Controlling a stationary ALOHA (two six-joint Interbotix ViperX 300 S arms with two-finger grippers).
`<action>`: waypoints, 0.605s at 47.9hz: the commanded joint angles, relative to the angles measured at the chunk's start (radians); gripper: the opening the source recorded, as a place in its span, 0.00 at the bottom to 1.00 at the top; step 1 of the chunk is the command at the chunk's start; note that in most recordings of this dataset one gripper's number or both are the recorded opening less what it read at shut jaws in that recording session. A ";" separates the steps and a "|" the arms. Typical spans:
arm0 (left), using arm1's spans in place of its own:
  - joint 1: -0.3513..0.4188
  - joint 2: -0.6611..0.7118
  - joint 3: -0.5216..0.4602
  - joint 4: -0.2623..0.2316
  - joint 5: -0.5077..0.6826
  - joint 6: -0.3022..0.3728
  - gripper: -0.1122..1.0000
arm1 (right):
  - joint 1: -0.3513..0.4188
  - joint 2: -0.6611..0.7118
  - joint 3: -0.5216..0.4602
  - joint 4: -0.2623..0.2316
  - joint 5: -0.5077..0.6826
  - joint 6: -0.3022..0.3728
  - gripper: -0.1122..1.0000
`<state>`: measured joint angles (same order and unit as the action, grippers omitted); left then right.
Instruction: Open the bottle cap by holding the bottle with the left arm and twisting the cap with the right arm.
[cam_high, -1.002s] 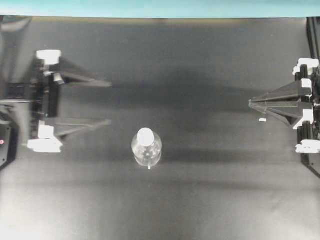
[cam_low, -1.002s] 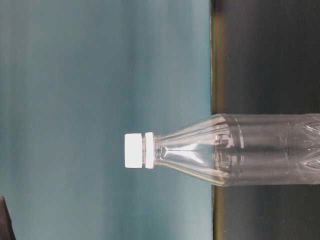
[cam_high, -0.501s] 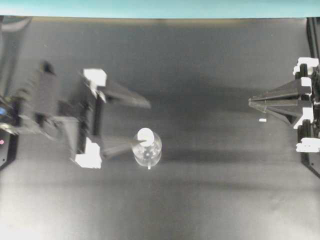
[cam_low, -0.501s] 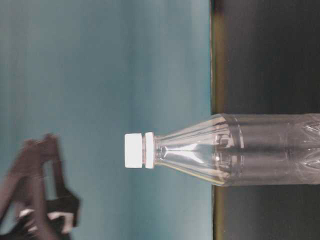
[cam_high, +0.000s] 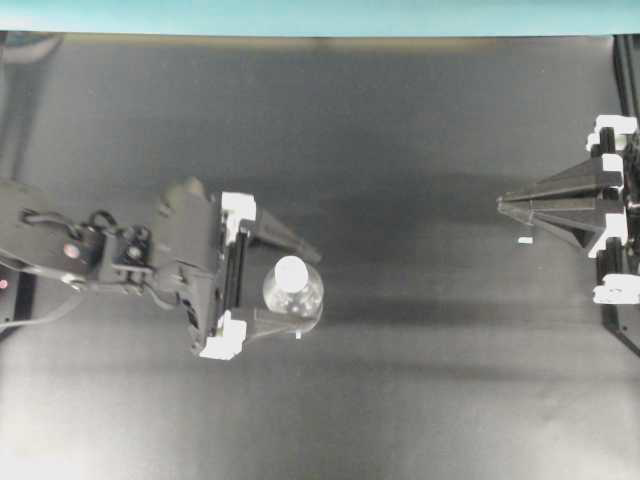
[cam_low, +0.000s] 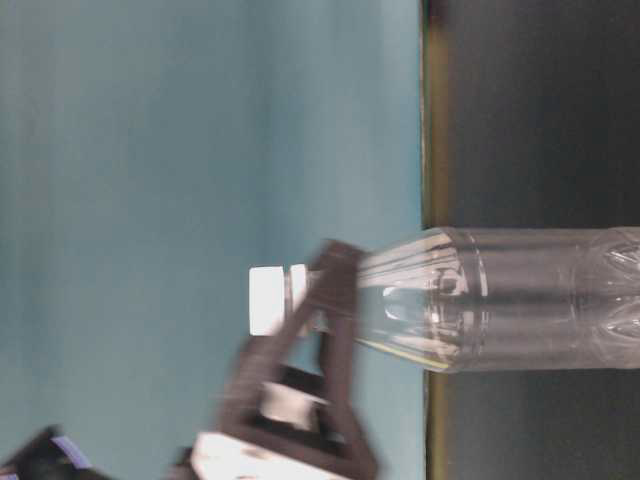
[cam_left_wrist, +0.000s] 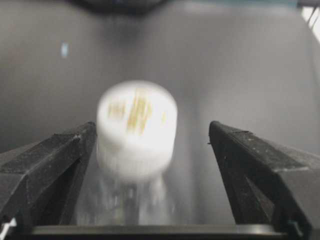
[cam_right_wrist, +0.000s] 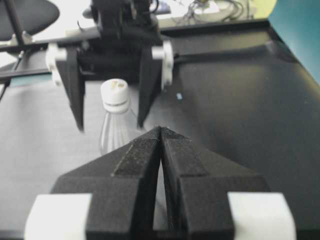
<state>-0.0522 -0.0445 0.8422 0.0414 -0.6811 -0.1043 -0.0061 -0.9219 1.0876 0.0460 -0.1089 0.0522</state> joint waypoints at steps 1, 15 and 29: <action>0.003 0.026 0.006 0.005 -0.040 -0.003 0.98 | -0.008 0.003 -0.026 0.002 -0.005 0.017 0.10; 0.005 0.103 0.028 0.005 -0.069 0.003 0.98 | -0.037 0.002 -0.028 0.002 -0.005 0.052 0.10; 0.005 0.215 0.032 0.005 -0.075 0.005 0.98 | -0.041 0.003 -0.035 0.002 0.005 0.063 0.10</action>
<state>-0.0445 0.1503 0.8805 0.0414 -0.7517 -0.0997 -0.0445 -0.9235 1.0830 0.0445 -0.1043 0.0982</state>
